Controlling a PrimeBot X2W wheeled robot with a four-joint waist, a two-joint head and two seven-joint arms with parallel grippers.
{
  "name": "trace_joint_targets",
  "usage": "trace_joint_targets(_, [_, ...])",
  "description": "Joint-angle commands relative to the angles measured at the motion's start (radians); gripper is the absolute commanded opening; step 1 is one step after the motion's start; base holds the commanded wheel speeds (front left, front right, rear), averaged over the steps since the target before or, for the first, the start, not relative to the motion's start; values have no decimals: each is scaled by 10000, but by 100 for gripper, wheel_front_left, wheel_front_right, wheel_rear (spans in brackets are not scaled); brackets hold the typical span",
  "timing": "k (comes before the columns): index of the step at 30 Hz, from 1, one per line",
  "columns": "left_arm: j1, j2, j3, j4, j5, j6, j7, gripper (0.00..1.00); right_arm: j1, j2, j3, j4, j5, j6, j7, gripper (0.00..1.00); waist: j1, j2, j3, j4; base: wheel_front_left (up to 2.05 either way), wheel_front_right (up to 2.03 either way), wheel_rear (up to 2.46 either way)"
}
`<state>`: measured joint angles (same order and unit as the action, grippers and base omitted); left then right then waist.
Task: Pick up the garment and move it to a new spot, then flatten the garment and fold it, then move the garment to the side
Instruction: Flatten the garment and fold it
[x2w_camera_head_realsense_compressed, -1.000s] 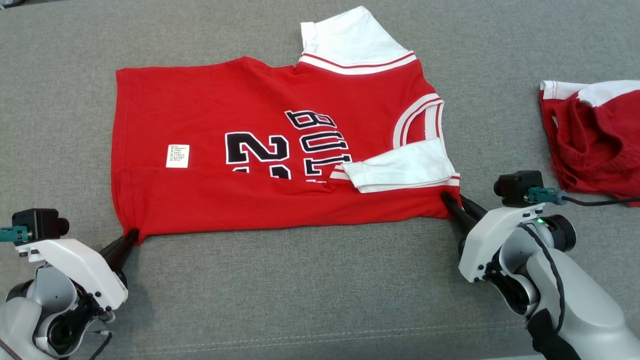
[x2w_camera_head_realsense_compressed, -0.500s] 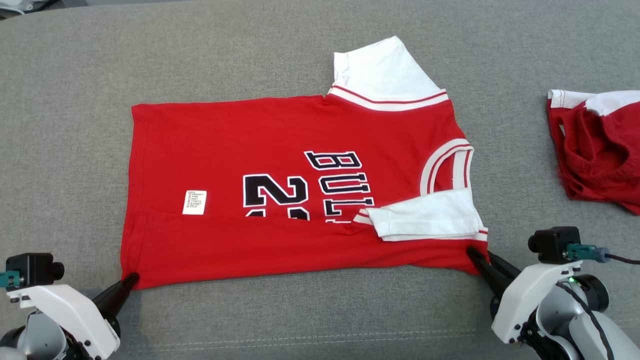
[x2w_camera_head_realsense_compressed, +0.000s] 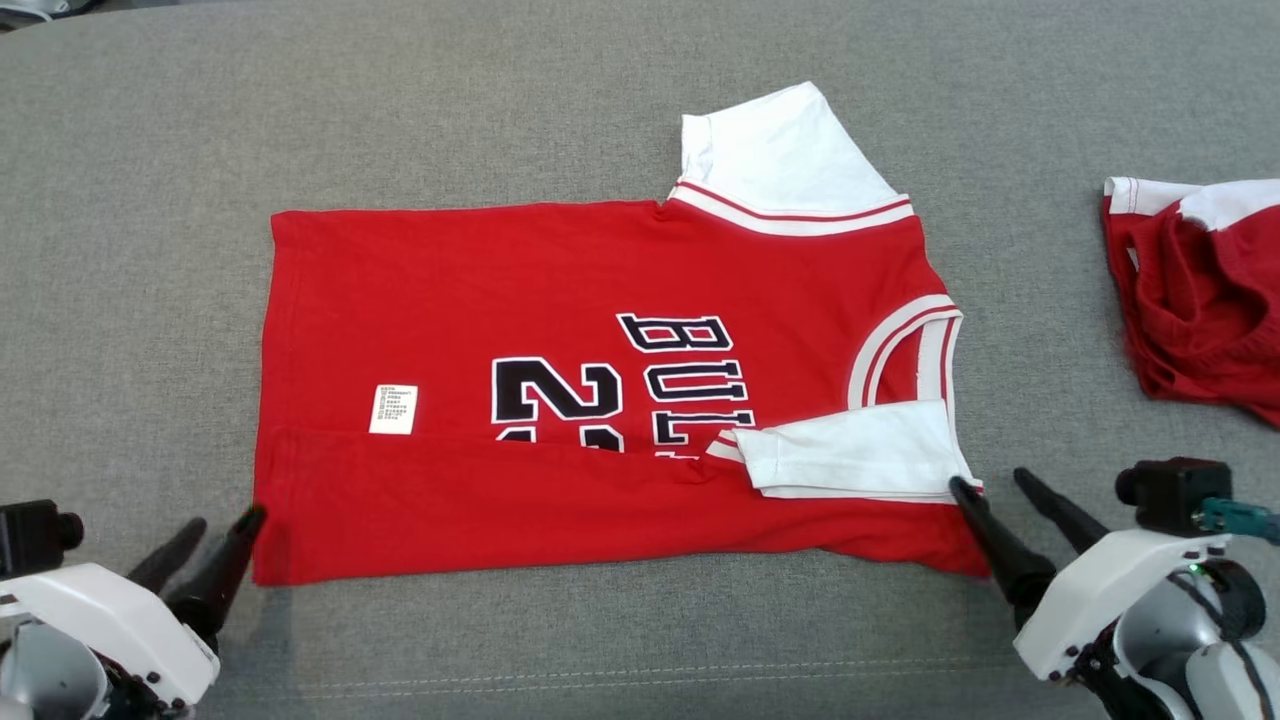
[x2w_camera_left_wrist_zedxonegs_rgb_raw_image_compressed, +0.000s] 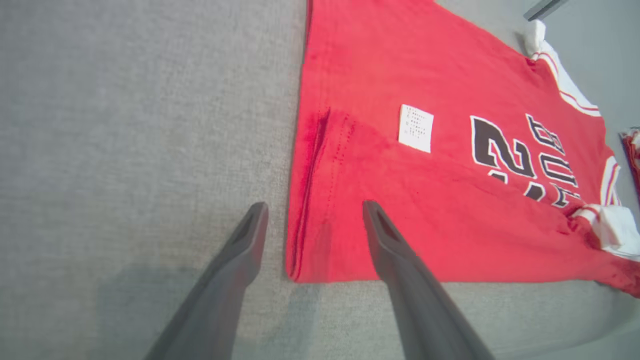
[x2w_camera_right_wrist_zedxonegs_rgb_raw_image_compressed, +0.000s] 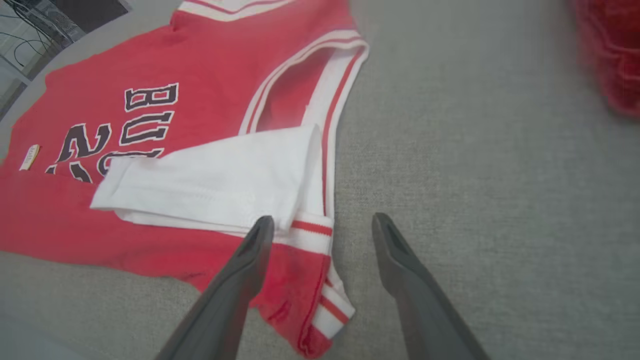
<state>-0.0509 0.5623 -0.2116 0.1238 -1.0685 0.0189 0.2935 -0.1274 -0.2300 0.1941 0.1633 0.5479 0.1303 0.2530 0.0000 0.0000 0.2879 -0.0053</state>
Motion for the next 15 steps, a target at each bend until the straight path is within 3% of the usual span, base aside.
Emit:
trace_joint_targets(1, [-417, 570, 647, -435, 314, 106, -425, 100, 0, -114, -122, -539, 27, 4, -241, 100, 0, 0, 26, 41, 0, 0, 0])
trace_joint_targets(4, [-827, 739, 870, -832, 936, 240, -1153, 100, -423, -134, -705, -967, -174, 4, -877, 100, 0, 0, 155, 128, 0, 0, 0])
trace_joint_targets(9, [-2053, 899, 600, -1006, 1825, 344, -1456, 100, -1867, -1, -1211, -834, -119, 4, -1467, 100, 0, 0, 499, 318, 0, 0, 0])
trace_joint_targets(15, [-3926, 816, -51, -496, 2507, 15, -1337, 100, -3880, -279, -949, 8, -252, 4, -1258, 100, 0, 0, 997, 604, 0, 0, 0])
